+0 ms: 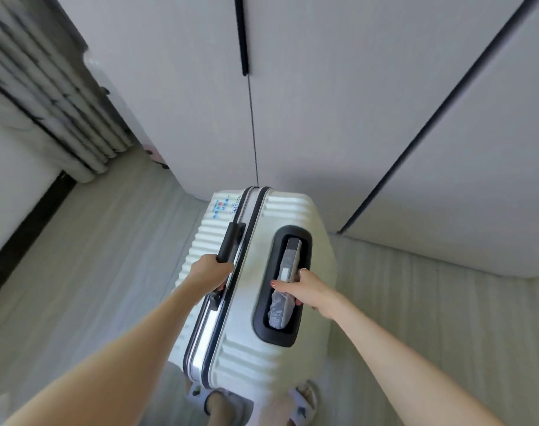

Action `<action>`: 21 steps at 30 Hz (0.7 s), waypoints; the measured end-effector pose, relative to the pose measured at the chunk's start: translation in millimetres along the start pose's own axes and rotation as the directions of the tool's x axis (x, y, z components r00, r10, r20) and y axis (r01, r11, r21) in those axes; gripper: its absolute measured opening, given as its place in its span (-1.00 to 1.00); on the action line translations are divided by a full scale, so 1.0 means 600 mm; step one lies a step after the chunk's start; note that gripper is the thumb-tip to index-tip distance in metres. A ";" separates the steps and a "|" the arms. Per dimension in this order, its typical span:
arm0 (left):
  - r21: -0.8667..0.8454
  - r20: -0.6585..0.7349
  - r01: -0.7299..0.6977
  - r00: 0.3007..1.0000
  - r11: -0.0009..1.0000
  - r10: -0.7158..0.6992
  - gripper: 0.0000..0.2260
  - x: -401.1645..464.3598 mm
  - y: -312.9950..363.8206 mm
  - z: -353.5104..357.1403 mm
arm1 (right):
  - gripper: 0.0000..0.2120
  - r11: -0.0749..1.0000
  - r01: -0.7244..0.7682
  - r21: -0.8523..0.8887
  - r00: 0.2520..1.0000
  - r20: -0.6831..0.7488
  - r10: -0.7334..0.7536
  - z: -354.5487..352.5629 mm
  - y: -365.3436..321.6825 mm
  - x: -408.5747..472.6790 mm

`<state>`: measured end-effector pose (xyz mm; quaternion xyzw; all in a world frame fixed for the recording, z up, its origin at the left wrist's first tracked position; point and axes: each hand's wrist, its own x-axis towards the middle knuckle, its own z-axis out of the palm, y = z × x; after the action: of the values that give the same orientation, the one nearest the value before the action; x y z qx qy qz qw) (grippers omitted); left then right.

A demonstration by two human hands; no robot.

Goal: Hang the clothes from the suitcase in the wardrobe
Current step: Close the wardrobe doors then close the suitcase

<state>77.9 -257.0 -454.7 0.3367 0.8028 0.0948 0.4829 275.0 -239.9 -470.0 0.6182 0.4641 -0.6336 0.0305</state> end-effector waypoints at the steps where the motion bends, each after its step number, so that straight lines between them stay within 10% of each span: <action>1: -0.002 -0.033 0.004 0.999 1.000 -0.004 -0.87 0.002 -0.017 -0.034 | -0.68 1.000 0.000 -0.012 1.000 0.017 0.000 0.026 -0.027 0.011; 21: 0.238 -0.308 -0.029 0.946 0.971 0.104 -0.58 0.141 -0.288 -0.382 | -0.69 1.000 0.005 -0.015 0.982 0.190 -0.003 0.421 -0.358 0.207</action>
<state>-218.0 -294.2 -479.2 0.3978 0.8637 0.0707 0.3012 -76.4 -209.6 -502.0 0.5538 0.4651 -0.6862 0.0781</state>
